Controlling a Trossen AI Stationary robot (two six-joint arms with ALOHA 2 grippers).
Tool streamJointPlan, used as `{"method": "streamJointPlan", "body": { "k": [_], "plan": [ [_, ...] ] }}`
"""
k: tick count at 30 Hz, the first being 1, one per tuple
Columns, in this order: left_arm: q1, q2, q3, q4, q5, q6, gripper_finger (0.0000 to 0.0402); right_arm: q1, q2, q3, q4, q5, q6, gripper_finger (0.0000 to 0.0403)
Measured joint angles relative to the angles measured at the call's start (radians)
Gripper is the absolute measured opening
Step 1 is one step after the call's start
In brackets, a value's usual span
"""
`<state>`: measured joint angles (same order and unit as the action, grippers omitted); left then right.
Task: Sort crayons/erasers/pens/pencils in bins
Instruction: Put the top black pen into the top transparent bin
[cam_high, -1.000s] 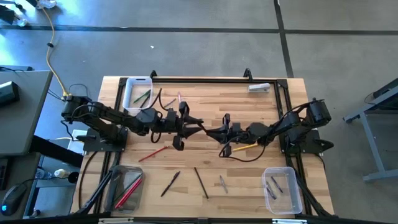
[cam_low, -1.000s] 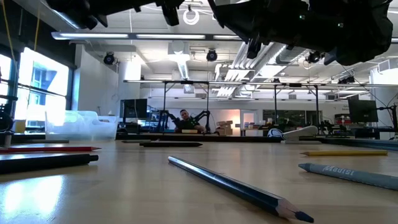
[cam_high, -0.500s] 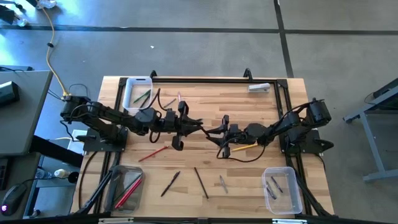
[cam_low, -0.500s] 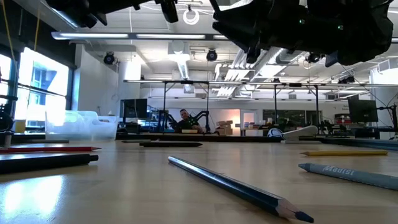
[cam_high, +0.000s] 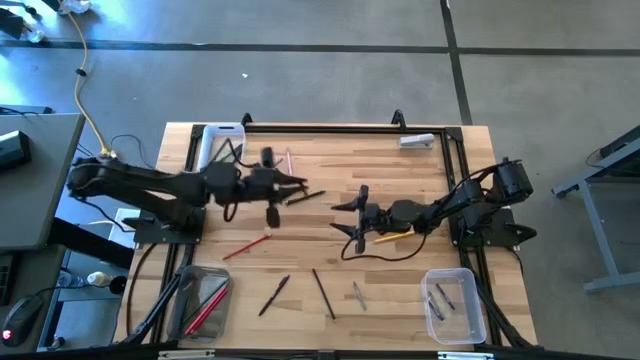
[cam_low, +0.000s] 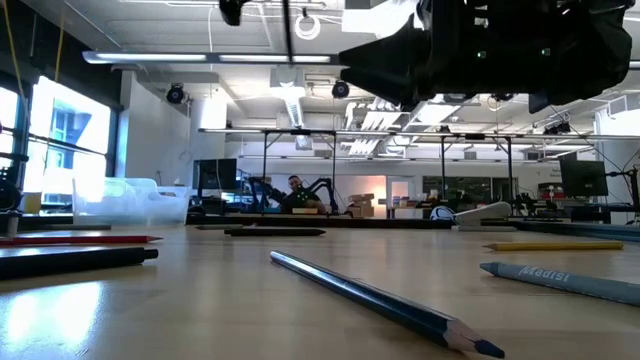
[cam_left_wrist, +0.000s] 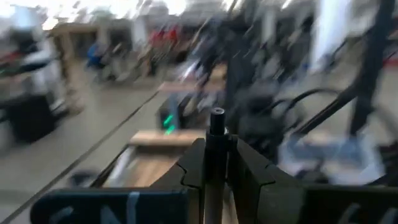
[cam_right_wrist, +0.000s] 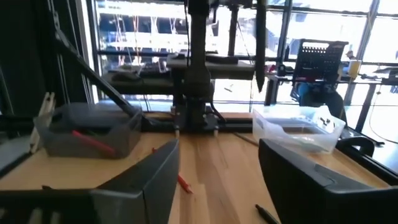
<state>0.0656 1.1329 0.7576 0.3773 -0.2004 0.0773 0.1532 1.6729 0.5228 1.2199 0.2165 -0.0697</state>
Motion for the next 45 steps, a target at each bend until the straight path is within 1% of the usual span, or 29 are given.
{"method": "streamJointPlan", "body": {
  "k": [2, 4, 6, 8, 10, 11, 13, 16, 19, 22, 26, 30, 34, 38, 41, 45],
  "plan": [
    [0.009, -0.054, 0.061, -0.222, -0.085, 0.005, 0.0028, 0.000, 0.000, 0.000, -0.010, 0.011, -0.004, 0.0185],
    [0.033, -0.089, 0.131, -0.460, -0.165, -0.018, 0.0028, 0.000, 0.000, 0.000, -0.016, 0.016, -0.018, 0.0150],
    [0.070, -0.101, 0.207, -0.680, -0.219, -0.058, 0.0028, 0.000, 0.000, 0.000, -0.028, 0.017, -0.025, 0.0109],
    [0.125, -0.101, 0.278, -0.877, -0.244, -0.092, 0.0028, 0.000, -0.001, 0.000, -0.039, 0.017, -0.025, 0.0063],
    [0.192, -0.092, 0.332, -1.020, -0.255, -0.102, 0.0028, -0.002, -0.001, 0.000, -0.053, 0.016, -0.034, 0.0021],
    [0.231, -0.085, 0.352, -1.074, -0.257, -0.106, 0.0028, -0.002, -0.001, 0.000, -0.059, 0.016, -0.039, 0.0011],
    [0.314, -0.065, 0.370, -1.154, -0.256, -0.109, 0.0028, -0.002, -0.001, 0.000, -0.061, 0.015, -0.041, 0.0013],
    [0.450, -0.033, 0.373, -1.217, -0.213, -0.105, 0.0028, -0.002, -0.001, 0.000, -0.064, 0.015, -0.038, 0.0025],
    [0.580, 0.017, 0.373, -1.243, -0.161, -0.077, 0.0028, -0.002, -0.001, 0.000, -0.064, 0.014, -0.037, 0.0016],
    [0.685, 0.076, 0.374, -1.242, -0.133, -0.046, 0.0028, -0.002, -0.001, 0.000, -0.064, 0.013, -0.042, 0.0003],
    [0.791, 0.165, 0.374, -1.233, -0.105, -0.014, 0.0028, -0.002, -0.001, 0.000, -0.064, 0.012, -0.043, 0.0006],
    [0.851, 0.244, 0.363, -1.164, -0.080, -0.029, 0.0028, -0.002, -0.001, 0.000, -0.064, 0.012, -0.045, 0.0001],
    [0.888, 0.291, 0.309, -1.106, -0.081, -0.065, 0.0028, -0.002, -0.001, 0.000, -0.064, 0.012, -0.045, 0.0001],
    [0.926, 0.302, 0.257, -1.104, -0.120, -0.106, 0.0028, -0.002, -0.001, 0.000, -0.064, 0.012, -0.048, 0.0000],
    [0.952, 0.302, 0.218, -1.111, -0.124, -0.136, 0.0028, -0.002, -0.001, 0.000, -0.064, 0.012, -0.066, 0.0000],
    [0.952, 0.304, 0.203, -1.090, -0.144, -0.131, 0.0028, -0.002, -0.001, 0.000, -0.064, 0.012, -0.067, 0.0000]
  ]
}}
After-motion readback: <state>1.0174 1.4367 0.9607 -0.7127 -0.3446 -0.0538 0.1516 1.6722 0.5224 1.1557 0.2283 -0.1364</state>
